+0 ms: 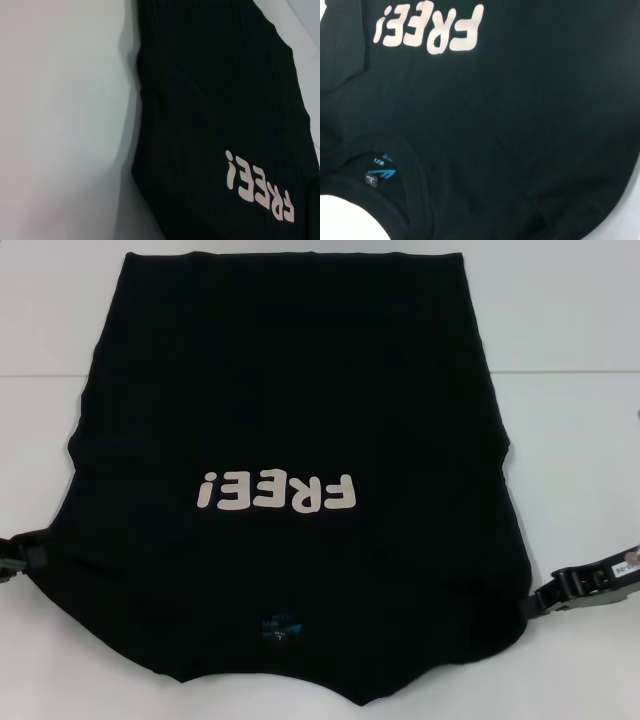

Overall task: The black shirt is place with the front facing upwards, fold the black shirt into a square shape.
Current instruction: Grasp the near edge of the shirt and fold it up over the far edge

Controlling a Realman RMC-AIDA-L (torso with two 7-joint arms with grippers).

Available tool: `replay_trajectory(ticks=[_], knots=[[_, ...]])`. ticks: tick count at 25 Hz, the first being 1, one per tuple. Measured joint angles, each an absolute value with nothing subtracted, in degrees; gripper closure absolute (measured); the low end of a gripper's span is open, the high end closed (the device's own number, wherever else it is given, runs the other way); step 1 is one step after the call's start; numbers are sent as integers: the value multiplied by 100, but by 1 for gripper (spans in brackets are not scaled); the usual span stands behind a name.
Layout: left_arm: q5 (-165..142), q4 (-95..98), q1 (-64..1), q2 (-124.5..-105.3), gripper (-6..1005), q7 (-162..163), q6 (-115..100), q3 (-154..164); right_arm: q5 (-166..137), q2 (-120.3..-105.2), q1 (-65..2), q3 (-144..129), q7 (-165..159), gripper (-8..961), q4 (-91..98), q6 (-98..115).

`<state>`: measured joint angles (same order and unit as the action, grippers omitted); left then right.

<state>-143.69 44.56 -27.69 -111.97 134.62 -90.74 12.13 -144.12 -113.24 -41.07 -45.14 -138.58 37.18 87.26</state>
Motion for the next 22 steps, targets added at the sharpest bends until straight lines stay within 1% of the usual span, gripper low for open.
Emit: replay_trajectory(ticks=[4,8,10,22], knots=[[-14369,4451,-2759,-11188,978,13456,-9226,1212,-14398,-11180,-4030,-4318,-13749,945,3718,8900],[-14385,4438,-2732,-11188,978,13420,-9348,1216,-14396,-11082,-3973,-4056,-13583,945,3718,9087],[-14394,4438,-2720,-11188,978,13409,-9370,1215,-14396,-11063,-3955,-4006,-13540,947,3718,9128],[-14408,4433,-2693,-11196,979,13404,-9490,1230,-14388,-11078,-3920,-3954,-13430,949,3718,9244]])
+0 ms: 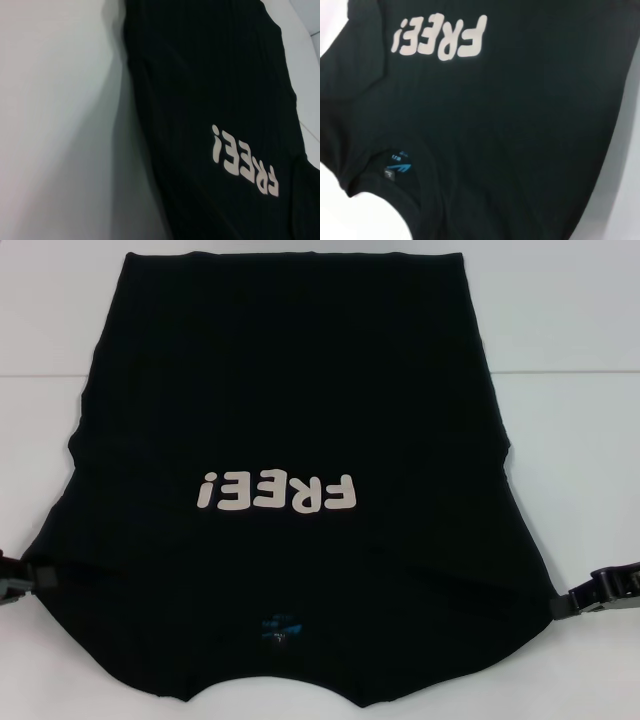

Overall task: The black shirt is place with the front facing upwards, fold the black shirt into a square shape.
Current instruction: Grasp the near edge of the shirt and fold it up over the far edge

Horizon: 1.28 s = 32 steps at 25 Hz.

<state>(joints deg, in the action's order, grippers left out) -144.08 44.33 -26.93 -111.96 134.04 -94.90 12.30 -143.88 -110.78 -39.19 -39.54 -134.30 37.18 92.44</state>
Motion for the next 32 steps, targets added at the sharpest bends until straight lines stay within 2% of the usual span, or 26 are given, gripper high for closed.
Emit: replay_trajectory(ticks=[6,18,32], knots=[[-14413,4462,-2648,-11189,979,13394,-9567,1215,-14295,-11008,-3922,-3636,-13225,949,3718,9532],[-14555,4481,-2484,-11196,979,13433,-9710,1091,-14328,-10982,-3802,-3694,-13072,950,3710,9617],[-15578,4438,-2466,-11184,979,13015,-11455,1161,-14477,-10915,-3418,-3719,-12023,950,3685,10861]])
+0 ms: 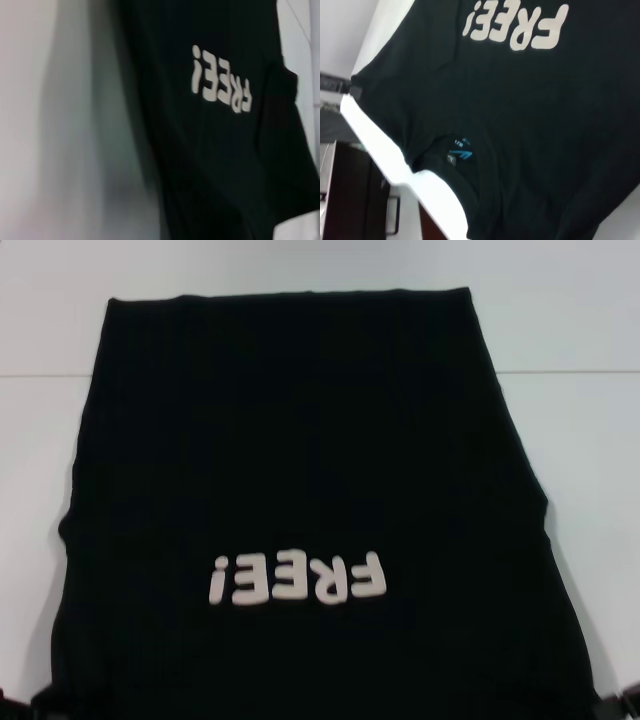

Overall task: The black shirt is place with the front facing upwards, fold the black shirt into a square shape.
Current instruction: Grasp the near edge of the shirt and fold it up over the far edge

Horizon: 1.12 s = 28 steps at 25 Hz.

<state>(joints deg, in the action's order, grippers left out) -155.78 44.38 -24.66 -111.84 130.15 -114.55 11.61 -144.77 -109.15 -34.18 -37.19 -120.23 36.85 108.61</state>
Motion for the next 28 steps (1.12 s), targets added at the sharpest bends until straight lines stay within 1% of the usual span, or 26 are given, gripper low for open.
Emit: replay_trajectory(ticks=[9,15,20,22,24,26,27,28], knots=[[-15310,4310,-2590,-11215,979,12970,-11570,1263,-14625,-10905,-3363,-3363,-11969,950,3542,10847],[-14190,3967,-2735,-11106,978,13094,-11093,650,-14368,-10831,-3443,-2318,-12230,946,3213,10575],[-13208,3667,-2797,-11072,978,13170,-10395,348,-13367,-10827,-3392,-1833,-12331,937,3008,10351],[-12735,3541,-2793,-11079,978,13157,-10008,337,-12975,-10847,-3372,-1758,-12329,934,2862,10163],[-12390,3457,-2771,-11116,979,13115,-9696,334,-12630,-10900,-3351,-1726,-12292,930,2724,9935],[-11950,3330,-2744,-11211,979,12974,-9257,331,-12286,-10983,-3325,-1716,-12207,927,2595,9647],[-11950,3330,-2744,-11211,979,12974,-9257,331,-12112,-11036,-3307,-1710,-12155,925,2542,9450],[-11631,3136,-2736,-11283,979,12719,-8841,334,-11977,-11090,-3289,-1706,-12101,923,2512,9298]])
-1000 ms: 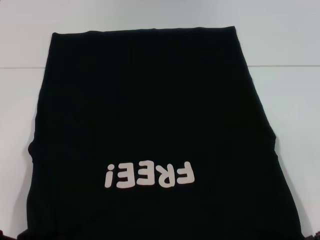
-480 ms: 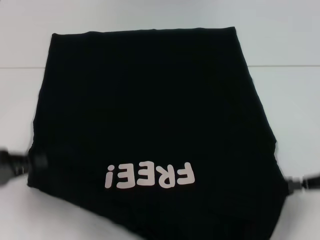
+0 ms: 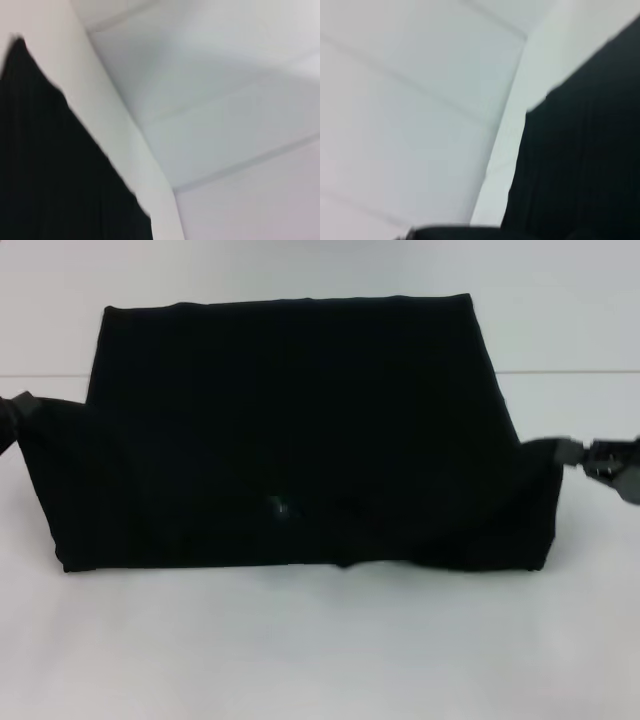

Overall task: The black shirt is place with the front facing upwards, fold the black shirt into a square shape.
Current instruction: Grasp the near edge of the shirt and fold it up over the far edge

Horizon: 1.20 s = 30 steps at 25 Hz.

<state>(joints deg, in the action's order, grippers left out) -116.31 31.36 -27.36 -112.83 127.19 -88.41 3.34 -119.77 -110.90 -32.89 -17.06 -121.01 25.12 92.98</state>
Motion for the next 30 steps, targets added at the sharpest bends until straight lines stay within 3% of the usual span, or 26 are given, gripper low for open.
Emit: replay_trajectory(ticks=[7,15,22,30], knots=[[-11225,2619,-2883,-11439,979,11921,-7844,357,-11115,-11502,-3232,-1672,-11436,911,2380,8093],[-10978,2515,-3237,-11607,979,11185,-7011,382,-10390,-11849,-3530,-1707,-10563,898,2257,6961],[-10969,2504,-3400,-11648,977,10859,-6525,379,-9953,-11959,-3824,-1704,-9847,886,2158,6340],[-10832,2503,-3492,-11657,972,10682,-6297,426,-9612,-11961,-4007,-1765,-9397,872,1990,6042]])
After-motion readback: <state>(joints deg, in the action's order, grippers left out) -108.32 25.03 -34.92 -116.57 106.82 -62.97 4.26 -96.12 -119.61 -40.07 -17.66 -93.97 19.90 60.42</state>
